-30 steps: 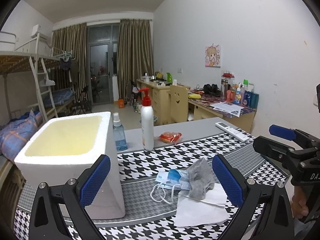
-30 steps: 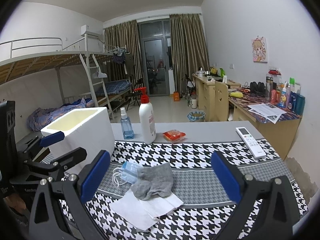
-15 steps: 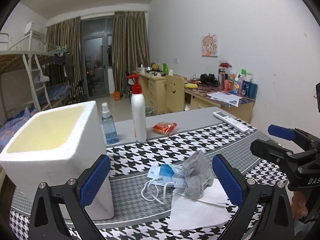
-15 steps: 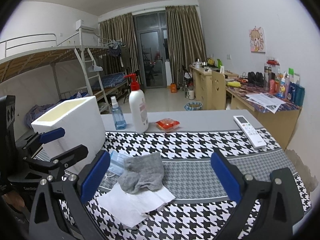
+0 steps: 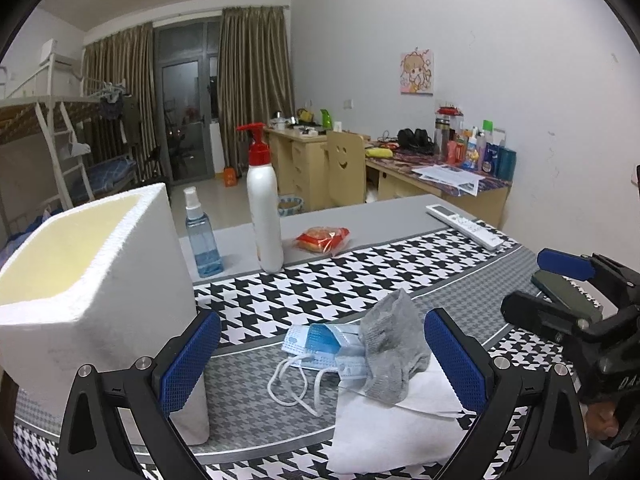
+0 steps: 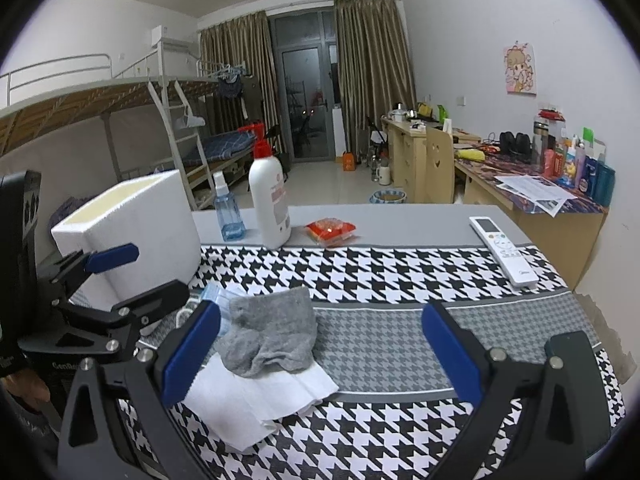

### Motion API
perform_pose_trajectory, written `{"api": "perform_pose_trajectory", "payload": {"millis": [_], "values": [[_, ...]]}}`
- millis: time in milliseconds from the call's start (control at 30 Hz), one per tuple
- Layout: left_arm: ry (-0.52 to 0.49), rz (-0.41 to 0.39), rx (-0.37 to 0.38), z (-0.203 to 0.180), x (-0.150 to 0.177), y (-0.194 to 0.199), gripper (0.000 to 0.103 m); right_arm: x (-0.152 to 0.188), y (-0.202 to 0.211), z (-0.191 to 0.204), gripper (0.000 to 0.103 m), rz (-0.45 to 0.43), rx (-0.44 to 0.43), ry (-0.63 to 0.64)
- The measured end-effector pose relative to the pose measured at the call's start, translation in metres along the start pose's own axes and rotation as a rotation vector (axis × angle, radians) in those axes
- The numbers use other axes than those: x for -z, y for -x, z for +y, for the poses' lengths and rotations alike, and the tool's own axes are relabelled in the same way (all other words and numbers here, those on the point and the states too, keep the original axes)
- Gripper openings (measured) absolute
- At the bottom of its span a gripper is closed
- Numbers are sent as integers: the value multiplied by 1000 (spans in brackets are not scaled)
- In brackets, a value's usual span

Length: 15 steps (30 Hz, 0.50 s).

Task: Organize soft objects
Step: 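Move the left tool toward the blue mask and the right toward the grey sock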

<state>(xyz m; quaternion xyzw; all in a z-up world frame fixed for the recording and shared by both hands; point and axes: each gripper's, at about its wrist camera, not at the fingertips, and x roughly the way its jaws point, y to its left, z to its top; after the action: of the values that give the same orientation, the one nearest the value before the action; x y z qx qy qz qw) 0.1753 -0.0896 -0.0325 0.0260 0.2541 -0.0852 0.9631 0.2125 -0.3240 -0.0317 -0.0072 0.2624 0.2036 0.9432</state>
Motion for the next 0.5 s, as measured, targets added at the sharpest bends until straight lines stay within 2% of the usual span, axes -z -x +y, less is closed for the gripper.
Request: {"api": "perform_pose_trajectory", "payload": {"millis": [200,500], "values": [[-1,25,-18,0,-2,-11,102,3,-3,-3,102,12,5,7],[-1,80,-8,-3,-3,-31,87,4,-14,-15,102,41,6,-19]]}}
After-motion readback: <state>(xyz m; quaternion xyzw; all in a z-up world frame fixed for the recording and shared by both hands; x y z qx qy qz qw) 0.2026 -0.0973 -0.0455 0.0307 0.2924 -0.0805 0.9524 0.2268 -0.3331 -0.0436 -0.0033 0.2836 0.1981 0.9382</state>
